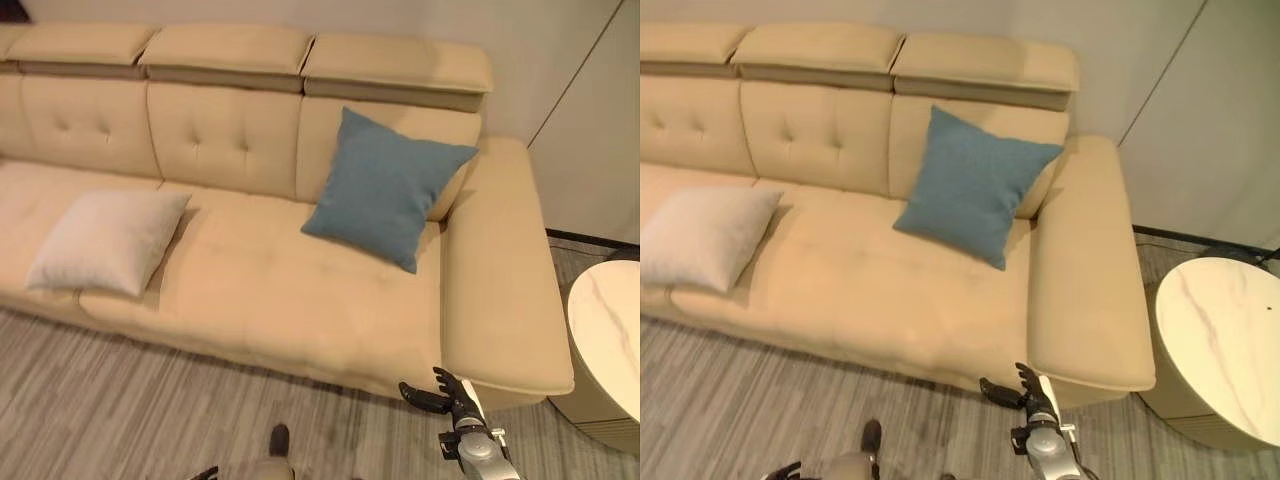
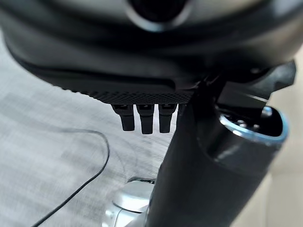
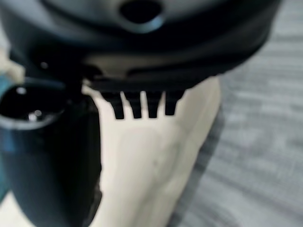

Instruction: Pick up all the scattered cushions and arrange them neatly on the sofa.

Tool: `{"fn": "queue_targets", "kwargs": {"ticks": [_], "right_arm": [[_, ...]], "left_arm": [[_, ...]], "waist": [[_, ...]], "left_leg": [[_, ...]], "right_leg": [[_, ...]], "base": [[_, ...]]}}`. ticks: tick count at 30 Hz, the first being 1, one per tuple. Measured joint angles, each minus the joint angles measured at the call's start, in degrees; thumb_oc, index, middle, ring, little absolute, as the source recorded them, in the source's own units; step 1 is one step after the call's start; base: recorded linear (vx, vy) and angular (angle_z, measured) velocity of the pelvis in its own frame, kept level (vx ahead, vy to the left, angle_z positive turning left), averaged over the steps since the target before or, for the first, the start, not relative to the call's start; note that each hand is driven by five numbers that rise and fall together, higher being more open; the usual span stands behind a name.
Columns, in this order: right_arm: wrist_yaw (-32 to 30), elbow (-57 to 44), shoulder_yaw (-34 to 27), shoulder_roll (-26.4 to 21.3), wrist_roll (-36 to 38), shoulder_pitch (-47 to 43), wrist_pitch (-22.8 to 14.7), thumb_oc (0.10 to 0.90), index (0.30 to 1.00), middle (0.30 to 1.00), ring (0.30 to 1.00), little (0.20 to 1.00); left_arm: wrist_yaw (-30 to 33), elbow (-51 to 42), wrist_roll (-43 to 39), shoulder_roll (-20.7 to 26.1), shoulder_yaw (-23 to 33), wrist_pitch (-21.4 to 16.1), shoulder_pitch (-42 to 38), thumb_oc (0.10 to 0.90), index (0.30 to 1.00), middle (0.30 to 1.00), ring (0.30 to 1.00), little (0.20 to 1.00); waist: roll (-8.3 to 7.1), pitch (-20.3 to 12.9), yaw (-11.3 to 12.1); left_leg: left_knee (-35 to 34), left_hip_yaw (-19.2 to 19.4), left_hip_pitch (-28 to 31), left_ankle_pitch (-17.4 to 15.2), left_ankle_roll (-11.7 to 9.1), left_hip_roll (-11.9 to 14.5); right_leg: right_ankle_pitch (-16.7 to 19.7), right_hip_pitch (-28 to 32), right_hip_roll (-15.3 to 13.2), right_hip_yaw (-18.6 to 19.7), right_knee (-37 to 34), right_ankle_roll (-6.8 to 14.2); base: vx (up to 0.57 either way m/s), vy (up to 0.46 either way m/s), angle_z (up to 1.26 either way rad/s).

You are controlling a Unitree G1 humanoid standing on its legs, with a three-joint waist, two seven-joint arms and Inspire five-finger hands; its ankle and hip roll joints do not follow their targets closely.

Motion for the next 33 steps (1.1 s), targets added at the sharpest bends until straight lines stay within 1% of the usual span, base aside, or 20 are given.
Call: {"fn": "queue_targets", "kwargs": {"ticks": [1, 2, 3, 4, 7, 11, 13, 14, 15, 16, 17, 18, 21, 25, 27, 28, 29, 30, 31, 33], "right_arm": [[0.01, -0.31, -0.10, -0.43, -0.39, 0.95, -0.06, 0.800, 0.900, 0.900, 0.900, 0.900], [0.11, 0.32, 0.49, -0.74, -0.54, 1.71, 0.01, 0.800, 0.900, 0.900, 0.900, 0.900], [0.19, 0.10, 0.54, -0.66, -1.29, 2.28, 0.19, 0.800, 0.900, 0.900, 0.900, 0.900], [0.25, 0.29, 0.74, -0.71, -2.09, 3.74, 0.53, 0.800, 0.900, 0.900, 0.900, 0.900], [0.39, 2.12, 1.62, -0.72, -2.88, 4.41, 0.58, 0.800, 0.900, 0.900, 0.900, 0.900], [0.92, 2.24, 1.87, -0.37, -2.97, 3.92, 0.47, 0.800, 0.900, 0.900, 0.900, 0.900], [1.24, 1.99, 2.88, -0.50, -3.24, 3.93, 0.48, 0.800, 0.900, 0.900, 0.900, 0.900], [1.56, 1.94, 3.87, -0.82, -4.31, 4.41, 0.43, 0.800, 0.900, 0.900, 0.900, 0.900], [1.99, 2.76, 4.11, -1.25, -5.14, 3.80, 0.38, 0.800, 0.900, 0.900, 0.900, 0.900], [1.89, 3.17, 4.93, -0.04, -5.16, 2.74, 0.63, 0.800, 0.900, 0.900, 0.900, 0.900], [2.55, 3.26, 6.94, 0.13, -6.05, 2.36, 0.51, 0.800, 0.900, 0.900, 0.900, 0.900], [3.22, 3.53, 7.98, 0.53, -6.91, 2.22, 0.50, 0.800, 0.900, 0.900, 0.900, 0.900], [4.48, 4.12, 10.48, 3.83, -10.48, -0.70, 0.45, 0.800, 0.900, 0.900, 0.900, 0.900], [6.84, 3.43, 13.16, 5.26, -14.23, -2.97, -0.03, 0.800, 0.900, 0.900, 0.900, 0.900], [7.67, 3.65, 13.03, 5.45, -15.03, -3.86, 0.08, 0.800, 0.900, 0.900, 0.900, 0.900], [7.58, 3.44, 12.70, 5.33, -15.11, -3.29, 0.14, 0.800, 0.900, 0.900, 0.900, 0.900], [7.68, 3.34, 12.65, 5.31, -15.11, -3.03, 0.24, 0.800, 0.900, 0.900, 0.900, 0.900], [7.80, 2.77, 12.64, 5.41, -15.10, -2.38, 0.28, 0.800, 0.900, 0.900, 0.900, 0.900], [7.82, 1.65, 12.76, 5.24, -15.09, -1.37, 0.26, 0.800, 0.900, 0.900, 0.900, 0.900], [7.83, 1.57, 12.98, 4.88, -15.10, -0.75, 0.29, 0.800, 0.900, 0.900, 0.900, 0.900]], "left_arm": [[-0.05, 0.14, -0.82, -0.03, 0.21, -0.10, -0.18, 0.800, 0.900, 0.900, 0.900, 0.900], [-0.07, 0.39, -1.03, -0.04, 0.02, -0.12, 0.08, 0.800, 0.900, 0.900, 0.900, 0.900], [-0.12, 0.86, -1.05, -0.04, 1.48, 0.05, -0.06, 0.800, 0.900, 0.900, 0.900, 0.900], [0.14, 2.09, -1.05, 0.09, 2.63, 0.30, -0.52, 0.800, 0.900, 0.900, 0.900, 0.900], [0.27, 3.00, -0.92, 0.04, 2.50, 0.39, -0.53, 0.800, 0.900, 0.900, 0.900, 0.900], [0.58, 2.85, -1.05, -0.06, 2.43, 0.32, -1.08, 0.800, 0.900, 0.900, 0.900, 0.900], [0.66, 2.81, -1.09, -0.13, 2.29, 0.34, -2.26, 0.800, 0.900, 0.900, 0.900, 0.900], [0.61, 1.86, -1.06, -0.24, 1.69, 0.20, -2.54, 0.800, 0.900, 0.900, 0.900, 0.900], [0.61, 1.57, -1.04, -2.07, 0.94, 0.00, -1.72, 0.800, 0.900, 0.900, 0.900, 0.900], [0.55, 1.70, -1.05, -1.68, -0.39, 0.04, -2.60, 0.800, 0.900, 0.900, 0.900, 0.900], [0.54, 1.68, -0.86, -1.21, -0.89, 0.00, -3.30, 0.800, 0.900, 0.900, 0.900, 0.900], [0.52, 1.08, -0.78, -1.24, -0.87, -0.19, -3.42, 0.800, 0.900, 0.900, 0.900, 0.900], [0.45, 0.49, -0.37, -0.57, -0.39, -0.74, -1.95, 0.800, 0.900, 0.900, 0.900, 0.900], [-0.03, 1.31, 2.58, 1.50, -0.60, -0.71, -2.08, 0.800, 0.900, 0.900, 0.900, 0.900], [-0.45, 3.66, 4.75, 1.59, -0.47, -0.37, -2.07, 0.800, 0.900, 0.900, 0.900, 0.900], [-0.67, 4.61, 5.56, 1.71, -0.78, 0.17, -2.30, 0.800, 0.900, 0.900, 0.900, 0.900], [-0.64, 4.61, 6.41, 2.02, -0.75, 0.39, -2.41, 0.800, 0.900, 0.900, 0.900, 0.900], [-0.73, 4.80, 7.00, 2.68, -0.75, 0.47, -2.79, 0.800, 0.900, 0.900, 0.900, 0.900], [-0.82, 5.53, 7.26, 2.88, -0.80, 0.77, -3.13, 0.800, 0.900, 0.900, 0.900, 0.900], [-0.98, 6.17, 7.57, 2.61, -0.84, 1.51, -2.91, 0.800, 0.900, 0.900, 0.900, 0.900]], "waist": [[-0.34, 0.45, -0.60], [-1.03, 0.68, -0.45], [-1.41, 0.61, -0.82], [-2.31, 0.80, -2.48], [-2.32, 0.81, -2.84], [-2.04, 0.57, -3.98], [-2.21, 0.57, -4.71], [-1.62, 0.03, -4.75], [2.06, -2.13, -3.82], [0.86, -2.43, -4.23], [-0.28, -2.78, -4.67], [-0.73, -3.12, -4.64], [-2.89, -4.11, -3.18], [-4.35, -3.82, -0.97], [-4.43, -3.50, -1.04], [-4.44, -3.25, -2.00], [-4.19, -2.78, -2.27], [-4.04, -2.24, -2.79], [-3.70, -1.89, -4.17], [-2.72, -0.72, -5.60]], "left_leg": [[-1.49, 0.63, -0.15, 2.94, -0.55, -0.60], [-1.30, 0.73, -0.11, 2.54, -0.63, -0.84], [4.44, 3.35, -0.92, -3.76, 2.23, -2.21], [6.90, 4.35, 0.01, -7.92, 3.32, -3.52], [5.94, 4.11, 6.02, -12.42, 2.18, -3.48], [0.95, 7.50, 11.17, -12.96, 1.98, -1.17], [0.38, 11.87, 11.31, -13.03, 2.17, 0.85], [-1.19, 15.12, 11.24, -12.58, 2.86, 2.48], [-3.39, 16.63, 11.52, -9.88, 3.37, 5.27], [-4.21, 17.36, 10.68, -9.38, 3.04, 3.25], [-5.34, 19.64, 9.91, -10.43, 4.86, 1.59], [-6.29, 21.83, 10.73, -10.03, 5.31, 1.34], [-5.75, 20.00, 10.40, -9.69, 6.24, -2.89], [-4.00, 18.29, 10.54, -11.37, 8.13, -5.53], [-3.45, 17.46, 11.29, -12.47, 9.13, -6.72], [-2.98, 14.79, 11.34, -12.82, 9.60, -6.69], [-3.17, 13.22, 11.41, -14.02, 11.28, -7.12], [-3.64, 11.02, 11.50, -13.72, 11.41, -6.94], [-4.88, 8.59, 12.12, -13.34, 11.91, -6.93], [-6.37, 6.56, 13.28, -12.51, 11.79, -6.59]], "right_leg": [[-0.41, -0.22, -0.47, -1.54, -0.09, -0.58], [0.92, -1.15, -1.35, -3.37, 0.09, -2.53], [2.68, -0.68, -2.79, -5.23, -2.32, -2.29], [5.04, 0.62, -4.31, -7.71, -6.22, -2.11], [7.03, 1.34, -5.72, -11.82, -8.79, -1.54], [7.65, 2.94, -8.00, -18.76, -10.18, -0.11], [8.12, 4.70, -9.51, -23.33, -11.28, 1.19], [7.55, 5.21, -10.41, -26.23, -10.68, 3.03], [5.99, 4.26, -9.85, -27.56, -7.43, 5.75], [4.69, 3.95, -12.98, -27.92, -4.88, 7.24], [4.12, 4.37, -14.81, -29.55, -5.36, 8.23], [4.45, 4.56, -15.15, -29.92, -5.38, 8.17], [4.81, 5.23, -18.74, -29.45, -4.59, 9.07], [7.15, 6.11, -21.32, -29.49, -2.69, 11.08], [7.43, 5.48, -23.53, -28.93, 4.58, 10.68], [7.17, 3.42, -24.77, -26.01, 10.23, 9.94], [6.48, 1.97, -24.45, -23.21, 12.58, 9.79], [3.71, -0.16, -20.46, -14.57, 14.36, 9.64], [2.21, -1.73, -16.21, -10.17, 13.63, 9.81], [1.62, -5.74, -11.47, -7.60, 9.13, 9.05]], "base": [[-0.24, 0.028, 0.54], [-0.40, 0.070, 0.69], [-0.22, 0.066, 0.91], [-0.30, 0.140, 1.06], [-0.11, 0.173, 0.78], [-0.04, 0.239, 1.04], [-0.01, 0.190, 1.24], [0.04, 0.310, 1.46], [0.04, 0.584, 1.56], [0.07, 0.626, 1.53], [0.02, 0.436, 1.36], [0.07, 0.441, 1.15], [0.06, 0.358, 0.50], [0.09, 0.422, 0.32], [0.15, 0.394, 0.63], [0.19, 0.176, 0.77], [0.40, 0.286, 0.82], [0.29, 0.118, 0.80], [0.29, 0.117, 0.75], [0.27, 0.000, 0.65]]}}
